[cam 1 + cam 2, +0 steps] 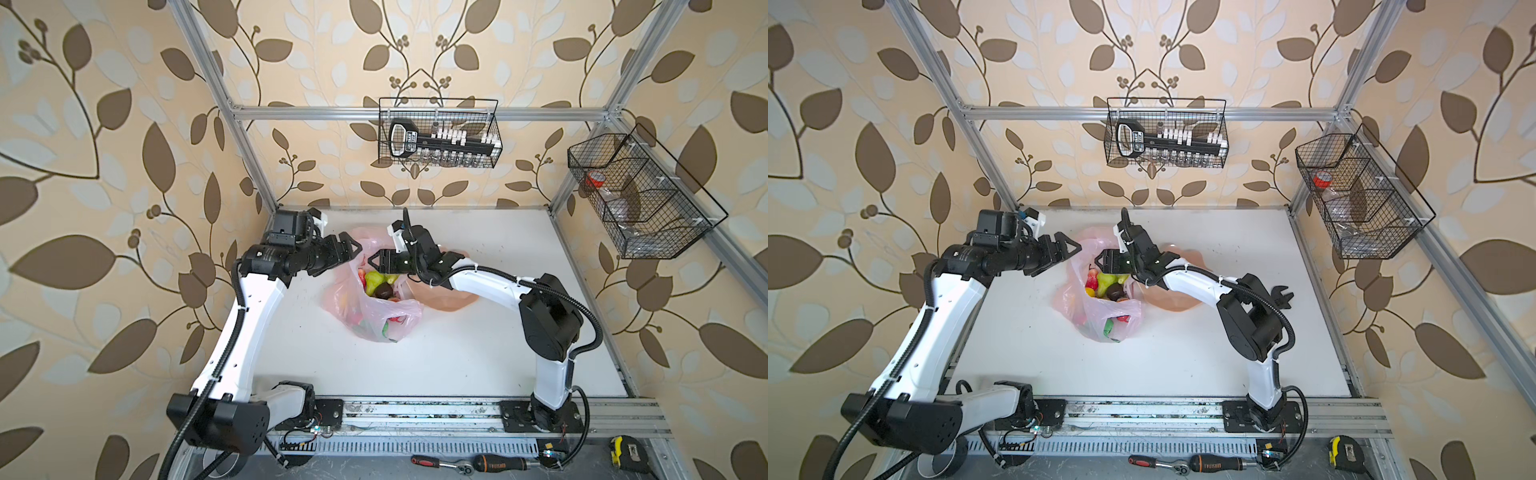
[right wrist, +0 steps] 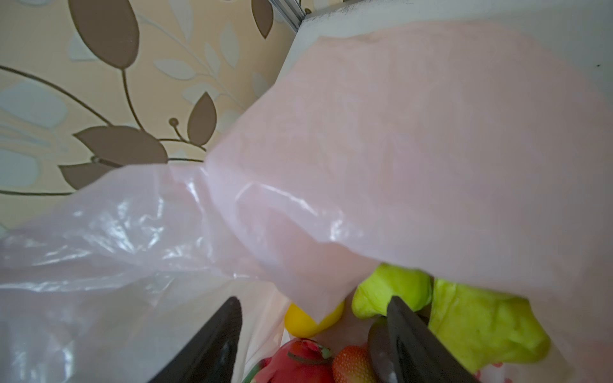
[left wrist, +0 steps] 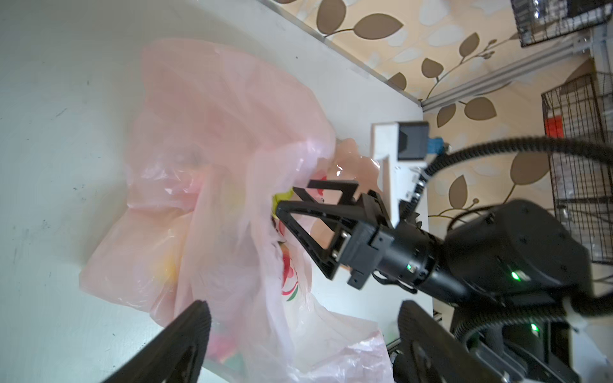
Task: Place the fruits into the plastic bag
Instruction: Pick up the plastic bag from the center of the table.
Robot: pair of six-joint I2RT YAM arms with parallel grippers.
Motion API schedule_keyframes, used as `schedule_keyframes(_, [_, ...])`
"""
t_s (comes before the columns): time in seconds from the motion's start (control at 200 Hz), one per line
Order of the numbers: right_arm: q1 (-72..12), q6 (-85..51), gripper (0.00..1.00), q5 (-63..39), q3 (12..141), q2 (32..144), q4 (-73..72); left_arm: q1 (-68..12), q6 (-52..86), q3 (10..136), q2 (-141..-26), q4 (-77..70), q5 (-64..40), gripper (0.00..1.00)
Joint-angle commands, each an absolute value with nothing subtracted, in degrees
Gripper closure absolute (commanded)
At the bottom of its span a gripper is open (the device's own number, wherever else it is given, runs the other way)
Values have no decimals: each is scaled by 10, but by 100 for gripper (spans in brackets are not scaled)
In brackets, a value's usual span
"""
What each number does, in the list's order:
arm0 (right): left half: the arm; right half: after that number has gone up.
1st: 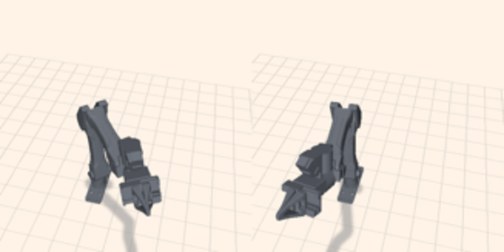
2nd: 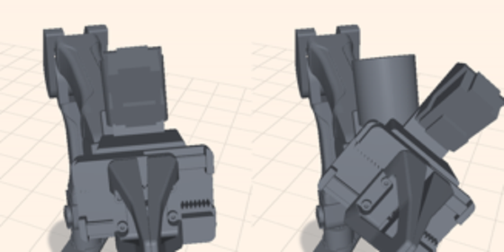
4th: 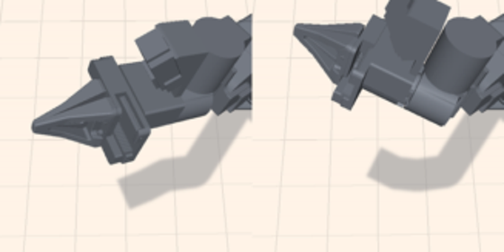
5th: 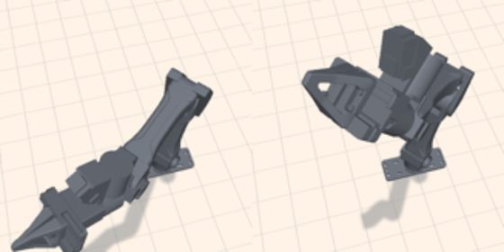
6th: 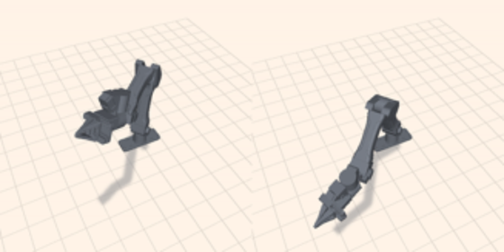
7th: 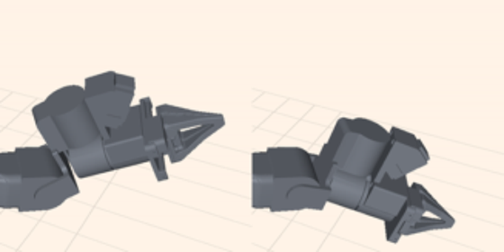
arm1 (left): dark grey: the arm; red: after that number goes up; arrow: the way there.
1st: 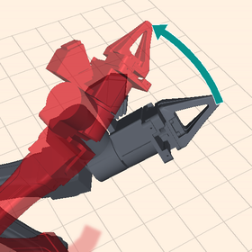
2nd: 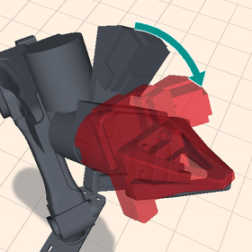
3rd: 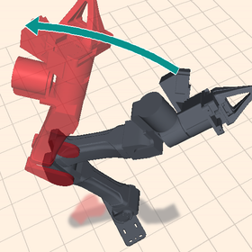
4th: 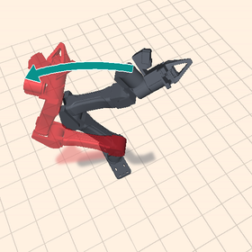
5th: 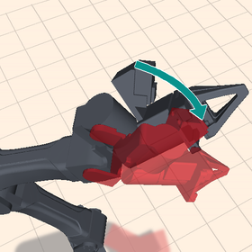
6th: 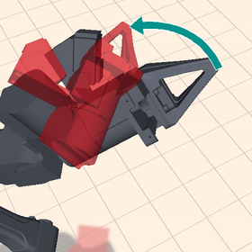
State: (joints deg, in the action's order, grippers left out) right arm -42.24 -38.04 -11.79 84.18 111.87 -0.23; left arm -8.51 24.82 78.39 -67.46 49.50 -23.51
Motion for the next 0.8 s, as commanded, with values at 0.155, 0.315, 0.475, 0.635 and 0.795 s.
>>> schedule_keyframes(0.155, [-433,-408,31,-109,886,1200,-60,-126,265,746,-575,492,-116,10])
schedule_keyframes(0.315, [-437,-409,32,-92,919,1227,-66,-130,244,727,-523,495,-111,10])
schedule_keyframes(0.475, [-432,-398,41,-60,949,1245,-50,-130,221,719,-491,501,-114,11])
schedule_keyframes(0.635, [-420,-393,62,-38,969,1246,-23,-130,192,716,-488,505,-124,12])
schedule_keyframes(0.795, [-411,-381,100,0,942,1191,5,-130,162,715,-490,474,-134,14])
